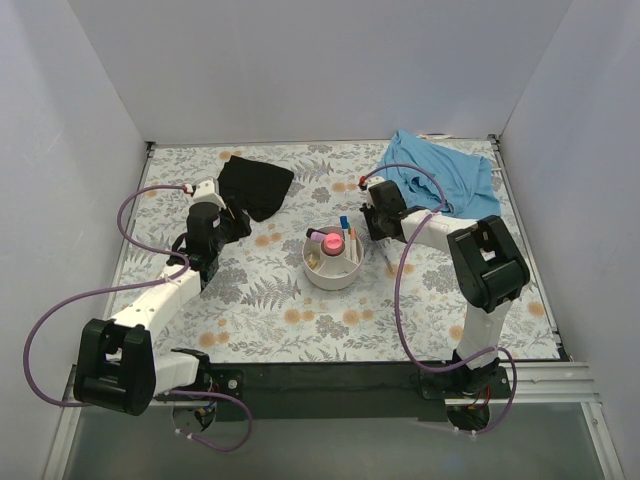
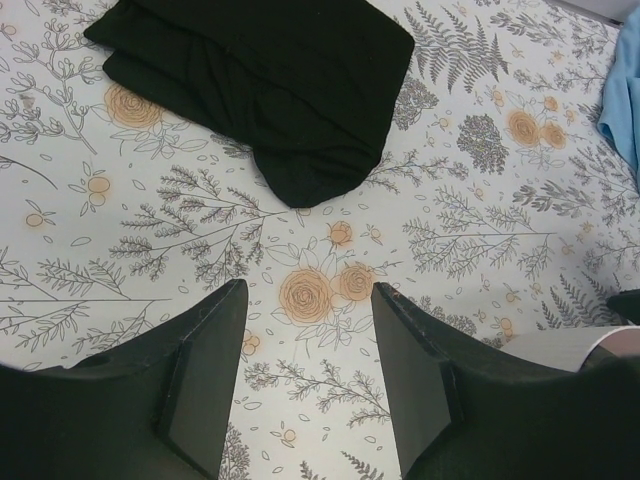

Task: Sort the stationery into containers
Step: Pick up the pen from the center of the board.

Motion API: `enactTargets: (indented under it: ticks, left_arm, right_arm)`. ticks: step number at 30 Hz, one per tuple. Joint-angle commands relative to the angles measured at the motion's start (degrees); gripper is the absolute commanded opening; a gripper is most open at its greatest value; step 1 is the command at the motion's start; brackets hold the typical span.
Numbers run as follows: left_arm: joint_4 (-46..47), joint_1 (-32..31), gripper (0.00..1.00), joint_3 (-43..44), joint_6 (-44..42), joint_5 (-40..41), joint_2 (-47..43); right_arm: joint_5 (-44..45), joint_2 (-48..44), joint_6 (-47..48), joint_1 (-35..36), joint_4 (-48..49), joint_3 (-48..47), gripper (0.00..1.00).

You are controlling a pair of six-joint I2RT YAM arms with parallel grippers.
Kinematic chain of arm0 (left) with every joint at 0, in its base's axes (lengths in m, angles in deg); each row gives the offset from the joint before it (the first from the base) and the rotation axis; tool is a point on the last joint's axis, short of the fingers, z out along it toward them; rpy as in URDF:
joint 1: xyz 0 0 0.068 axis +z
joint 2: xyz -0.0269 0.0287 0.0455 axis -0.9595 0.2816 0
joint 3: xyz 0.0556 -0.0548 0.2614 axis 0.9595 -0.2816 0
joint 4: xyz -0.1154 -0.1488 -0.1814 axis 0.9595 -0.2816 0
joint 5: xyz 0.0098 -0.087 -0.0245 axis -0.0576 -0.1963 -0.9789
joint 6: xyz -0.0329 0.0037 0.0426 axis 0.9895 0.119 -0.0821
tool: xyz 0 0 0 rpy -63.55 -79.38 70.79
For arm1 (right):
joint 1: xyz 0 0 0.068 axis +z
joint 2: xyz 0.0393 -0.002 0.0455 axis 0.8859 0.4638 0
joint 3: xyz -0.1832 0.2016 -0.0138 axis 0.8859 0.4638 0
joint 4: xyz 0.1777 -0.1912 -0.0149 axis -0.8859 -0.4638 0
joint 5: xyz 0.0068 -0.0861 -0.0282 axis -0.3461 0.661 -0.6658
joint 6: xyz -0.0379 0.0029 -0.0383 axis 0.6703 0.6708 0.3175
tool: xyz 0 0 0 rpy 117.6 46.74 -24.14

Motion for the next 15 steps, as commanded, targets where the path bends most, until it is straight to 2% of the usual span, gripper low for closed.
enactTargets:
  ticks: [1, 7, 15]
  left_arm:
    - [0.3, 0.2, 0.52, 0.2, -1.2, 0.8, -1.6]
    - [1.0, 0.2, 0.52, 1.4, -2.2, 0.5, -0.3]
    - [3.0, 0.3, 0.52, 4.2, -5.9, -1.7, 3.5]
  right_arm:
    - [-1.2, 1.4, -1.4, 0.5, -6.8, 2.4, 0.01]
    - [-3.5, -6.2, 1.1, -1.3, -6.6, -0.7, 0.01]
    - [-17.0, -21.1, 5.9, -2.1, -5.3, -4.6, 0.01]
